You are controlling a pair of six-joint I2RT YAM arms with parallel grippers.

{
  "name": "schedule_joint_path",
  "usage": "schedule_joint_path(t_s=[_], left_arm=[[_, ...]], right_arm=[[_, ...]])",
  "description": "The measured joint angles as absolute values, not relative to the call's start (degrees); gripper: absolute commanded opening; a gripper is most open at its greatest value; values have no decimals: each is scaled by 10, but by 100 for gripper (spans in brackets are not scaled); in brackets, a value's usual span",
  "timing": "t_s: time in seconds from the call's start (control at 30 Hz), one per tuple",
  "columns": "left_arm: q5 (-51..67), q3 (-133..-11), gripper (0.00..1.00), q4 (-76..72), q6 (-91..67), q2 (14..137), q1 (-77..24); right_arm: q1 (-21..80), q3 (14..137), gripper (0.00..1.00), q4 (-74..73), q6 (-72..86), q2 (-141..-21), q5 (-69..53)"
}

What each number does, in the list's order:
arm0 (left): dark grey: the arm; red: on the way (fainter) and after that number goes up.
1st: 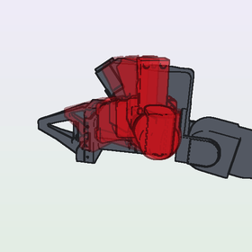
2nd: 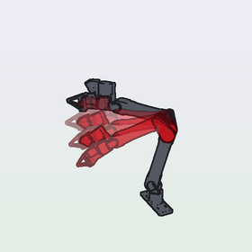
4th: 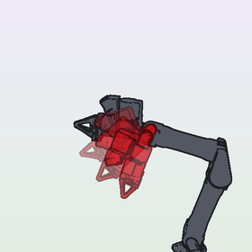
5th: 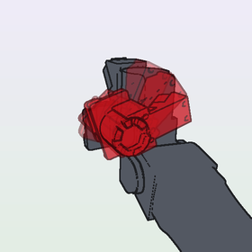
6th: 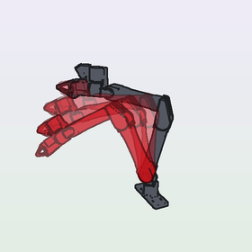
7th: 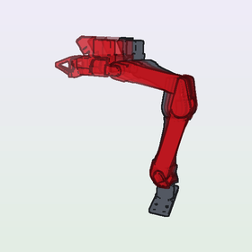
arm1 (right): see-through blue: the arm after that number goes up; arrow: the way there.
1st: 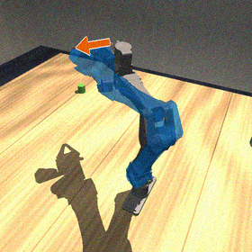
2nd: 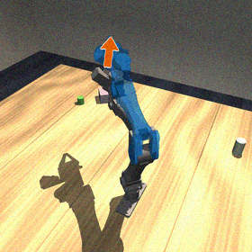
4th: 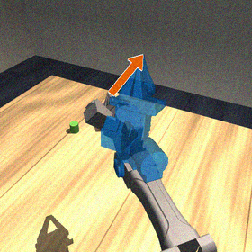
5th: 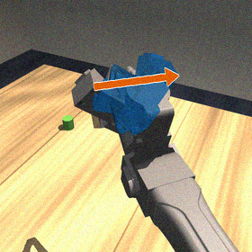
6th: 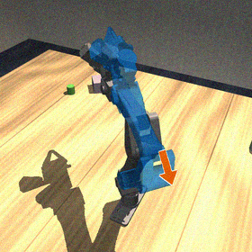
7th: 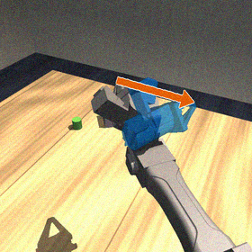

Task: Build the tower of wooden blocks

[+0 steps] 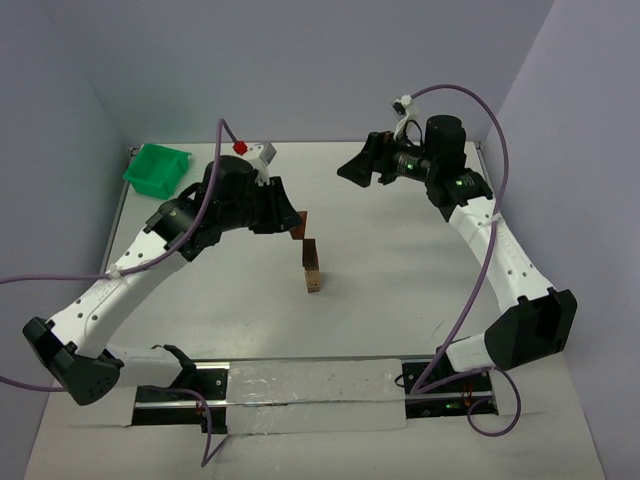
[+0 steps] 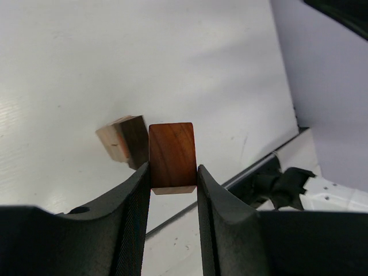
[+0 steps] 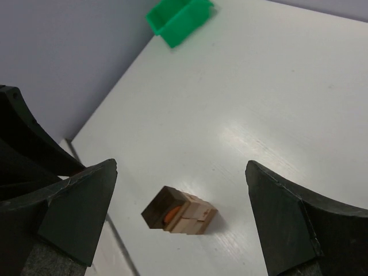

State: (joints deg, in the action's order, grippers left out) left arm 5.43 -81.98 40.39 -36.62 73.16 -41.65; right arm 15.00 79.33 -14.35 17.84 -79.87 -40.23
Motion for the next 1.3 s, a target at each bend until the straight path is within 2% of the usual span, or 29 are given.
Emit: schedule_joint_path(t_s=[0.37,1.3], left_arm=[[-7,-812,0,443,-413,786,-432],[-44,-803,0,451,-418,854,-475]], right_arm=[[147,793,100,-193,122,-788,-325],[147,793,100,-208,126,-788,-311]])
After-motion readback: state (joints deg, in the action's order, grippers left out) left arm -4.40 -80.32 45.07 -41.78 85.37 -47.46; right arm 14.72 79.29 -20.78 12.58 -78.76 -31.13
